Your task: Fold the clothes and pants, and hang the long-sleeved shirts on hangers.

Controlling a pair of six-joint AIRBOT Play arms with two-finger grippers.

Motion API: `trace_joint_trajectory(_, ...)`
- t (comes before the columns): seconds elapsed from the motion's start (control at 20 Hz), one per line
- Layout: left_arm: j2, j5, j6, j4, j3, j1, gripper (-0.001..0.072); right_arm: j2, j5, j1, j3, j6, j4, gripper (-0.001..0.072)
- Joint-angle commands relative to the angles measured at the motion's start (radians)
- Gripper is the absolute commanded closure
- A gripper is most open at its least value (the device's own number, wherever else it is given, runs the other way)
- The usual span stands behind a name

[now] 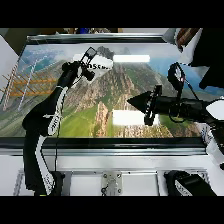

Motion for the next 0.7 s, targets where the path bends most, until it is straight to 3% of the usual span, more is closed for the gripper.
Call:
trace_joint_trajectory(0.0,-0.050,0.106,-0.014,0.071,0.018,-0.001,0.0009,-0.001,0.000,0.001,0.000,0.001,0.061,0.0673)
trace_joint_trajectory(0.05,-0.050,0.108,-0.044,0.071,0.016,-0.001,0.0045,0.000,0.000,0.001,0.000,0.001,0.085,0.0673)
trace_joint_trajectory(0.1,-0.049,0.100,-0.077,0.071,0.016,-0.001,0.0203,-0.001,0.000,0.001,0.000,0.001,0.104,0.0673)
trace_joint_trajectory(0.2,-0.026,0.079,-0.126,0.071,0.016,-0.001,0.0610,0.000,0.000,0.001,0.000,0.000,0.121,0.0672)
trace_joint_trajectory(0.25,0.001,0.069,-0.136,0.070,0.016,-0.005,0.0690,0.000,-0.008,0.001,0.000,0.000,0.121,0.0673)
trace_joint_trajectory(0.4,0.144,0.046,-0.145,0.071,0.016,-0.032,0.0691,0.012,-0.120,-0.002,0.004,0.041,0.033,0.0679)
trace_joint_trajectory(0.5,0.289,-0.010,-0.146,0.070,0.016,-0.070,0.0691,0.045,-0.285,-0.002,0.017,0.140,-0.157,0.0679)
trace_joint_trajectory(0.65,0.510,-0.180,-0.220,0.067,0.015,-0.157,0.0691,0.114,-0.473,-0.002,0.034,0.341,-0.468,0.0678)
